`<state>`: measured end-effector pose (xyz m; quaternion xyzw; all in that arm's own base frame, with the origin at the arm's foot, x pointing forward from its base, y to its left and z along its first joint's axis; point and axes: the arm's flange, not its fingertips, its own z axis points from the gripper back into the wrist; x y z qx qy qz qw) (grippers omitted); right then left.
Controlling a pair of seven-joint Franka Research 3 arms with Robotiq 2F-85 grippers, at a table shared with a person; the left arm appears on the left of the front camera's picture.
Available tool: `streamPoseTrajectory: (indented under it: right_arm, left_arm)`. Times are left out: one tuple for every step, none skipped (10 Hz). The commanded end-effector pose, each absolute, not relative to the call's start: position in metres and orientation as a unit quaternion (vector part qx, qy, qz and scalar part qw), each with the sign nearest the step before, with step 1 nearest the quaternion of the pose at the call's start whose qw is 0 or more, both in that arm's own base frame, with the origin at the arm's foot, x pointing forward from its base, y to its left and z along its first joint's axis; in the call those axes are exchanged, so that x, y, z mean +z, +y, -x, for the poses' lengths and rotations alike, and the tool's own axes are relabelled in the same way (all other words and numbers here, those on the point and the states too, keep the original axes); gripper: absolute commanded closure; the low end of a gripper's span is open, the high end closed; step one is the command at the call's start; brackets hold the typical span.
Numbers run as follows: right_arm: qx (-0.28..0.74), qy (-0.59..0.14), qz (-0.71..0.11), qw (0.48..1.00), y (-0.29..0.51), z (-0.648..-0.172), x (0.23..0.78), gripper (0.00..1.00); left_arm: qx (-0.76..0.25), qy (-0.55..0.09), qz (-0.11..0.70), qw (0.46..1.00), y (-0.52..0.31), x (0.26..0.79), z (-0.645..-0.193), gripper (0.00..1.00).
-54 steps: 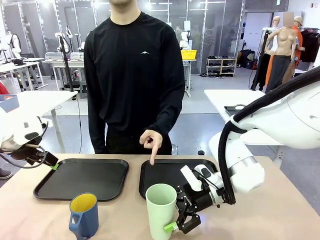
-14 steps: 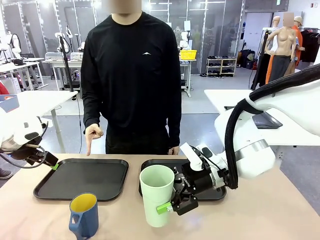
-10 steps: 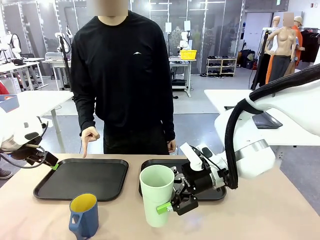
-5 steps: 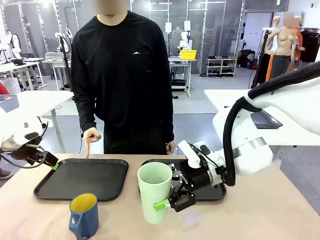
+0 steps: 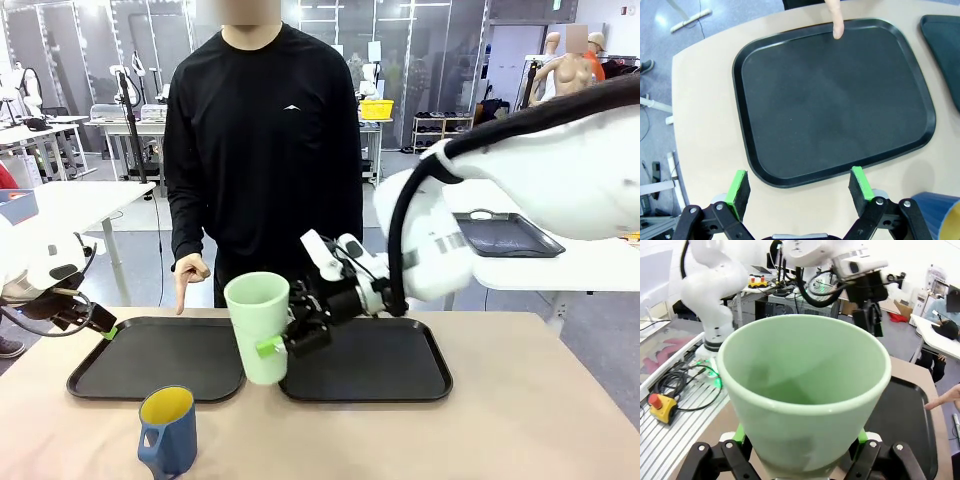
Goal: Sort and store the cups by type.
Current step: Place the picked Reusable plastic cup into the Flat Tray indicated by the person.
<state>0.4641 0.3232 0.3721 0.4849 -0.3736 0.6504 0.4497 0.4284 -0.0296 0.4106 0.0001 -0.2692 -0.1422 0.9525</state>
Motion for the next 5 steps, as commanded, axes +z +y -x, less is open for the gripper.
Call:
streamPoseTrajectory:
  right_arm:
    - [0.657, -0.348, -0.479, 0.466, 0.371, -0.513, 0.377, 0.14]
    - [0.658, -0.347, -0.48, 0.466, 0.39, -0.533, 0.378, 0.14]
    - [0.655, -0.347, -0.486, 0.463, 0.408, -0.55, 0.375, 0.14]
    - [0.655, -0.346, -0.488, 0.461, 0.428, -0.566, 0.371, 0.14]
    - [0.652, -0.348, -0.494, 0.459, 0.444, -0.578, 0.368, 0.14]
  left_arm:
    - [-0.141, -0.268, 0.002, 0.953, -0.028, 0.41, -0.429, 0.0]
    - [-0.141, -0.268, 0.002, 0.953, -0.028, 0.41, -0.429, 0.0]
    - [-0.141, -0.268, 0.002, 0.953, -0.028, 0.41, -0.429, 0.0]
    - [-0.141, -0.268, 0.002, 0.953, -0.028, 0.41, -0.429, 0.0]
    - [-0.141, -0.268, 0.002, 0.953, -0.028, 0.41, -0.429, 0.0]
